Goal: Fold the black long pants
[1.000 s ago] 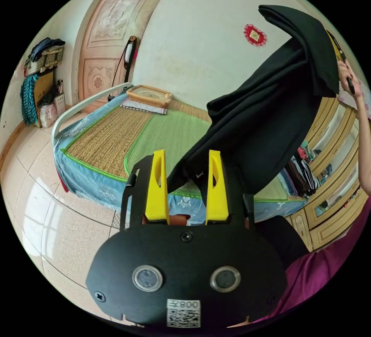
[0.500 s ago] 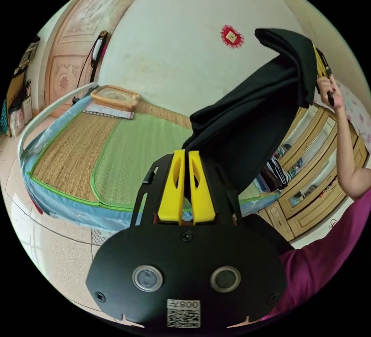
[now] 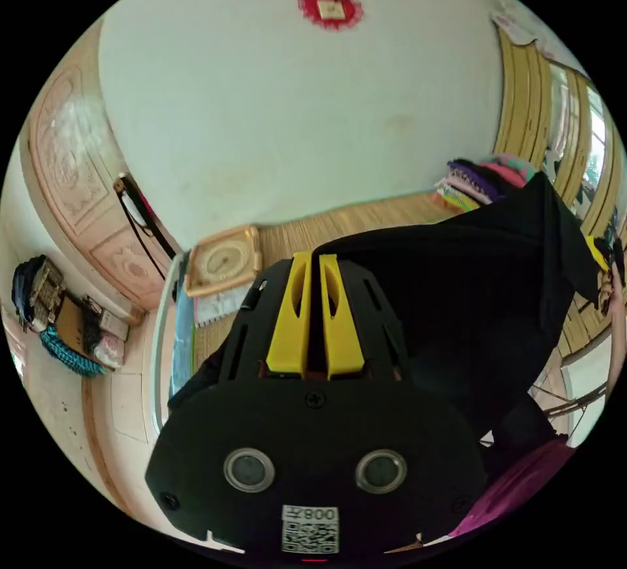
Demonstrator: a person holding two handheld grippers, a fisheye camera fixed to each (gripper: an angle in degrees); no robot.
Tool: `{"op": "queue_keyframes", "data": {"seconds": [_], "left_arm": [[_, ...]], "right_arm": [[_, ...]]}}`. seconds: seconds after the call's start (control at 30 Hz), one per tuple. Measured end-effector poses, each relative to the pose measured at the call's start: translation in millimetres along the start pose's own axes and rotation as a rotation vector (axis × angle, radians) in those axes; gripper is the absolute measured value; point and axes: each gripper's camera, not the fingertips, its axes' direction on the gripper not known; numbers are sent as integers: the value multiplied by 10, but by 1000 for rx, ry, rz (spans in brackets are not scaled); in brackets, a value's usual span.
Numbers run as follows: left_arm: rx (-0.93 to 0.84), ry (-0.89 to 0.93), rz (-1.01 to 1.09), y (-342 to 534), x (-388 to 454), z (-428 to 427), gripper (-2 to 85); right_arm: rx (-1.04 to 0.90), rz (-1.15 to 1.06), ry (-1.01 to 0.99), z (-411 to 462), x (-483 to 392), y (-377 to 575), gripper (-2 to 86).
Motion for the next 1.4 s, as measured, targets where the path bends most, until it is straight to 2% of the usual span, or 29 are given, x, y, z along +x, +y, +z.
{"op": "queue_keyframes", "data": {"seconds": [0.03,0.1,0.17,0.27,0.33,0.47,0.63,0.7,0.9,1.07,1.23,1.4], "left_arm": [[-113,38,-4,-10,156,544,34],[-187,120,-26,209,402,1210,45],[-284,251,-58,722,704,1949,52],[-379,411,-156,1429,961,2525,58],[-410,478,-234,1795,1056,2715,61],[-453,501,-357,2206,1207,2976,64],[-452,503,-394,2036,1419,3321,70],[-446,514,-406,1912,1508,3498,70],[-445,534,-381,1550,1897,4028,70],[-451,564,-315,1287,2285,4394,71],[-439,603,-260,967,2644,4745,71],[-423,627,-227,646,2988,5073,70]], "right_arm": [[16,78,45,-109,310,137,1],[43,261,154,-492,1186,882,0],[-8,349,258,-618,1578,1447,0],[-90,439,321,-555,1915,2138,1],[-141,414,324,-309,1890,2302,2],[-351,172,320,840,1322,2128,10],[-626,-184,276,2482,278,2216,46],[-742,-355,301,3202,-226,2547,63],[-926,-617,408,4366,-1052,3591,82],[-1011,-743,621,4755,-1300,4339,63],[-989,-775,627,4712,-1540,4660,19],[-1008,-685,533,4562,-1687,4734,6]]}}
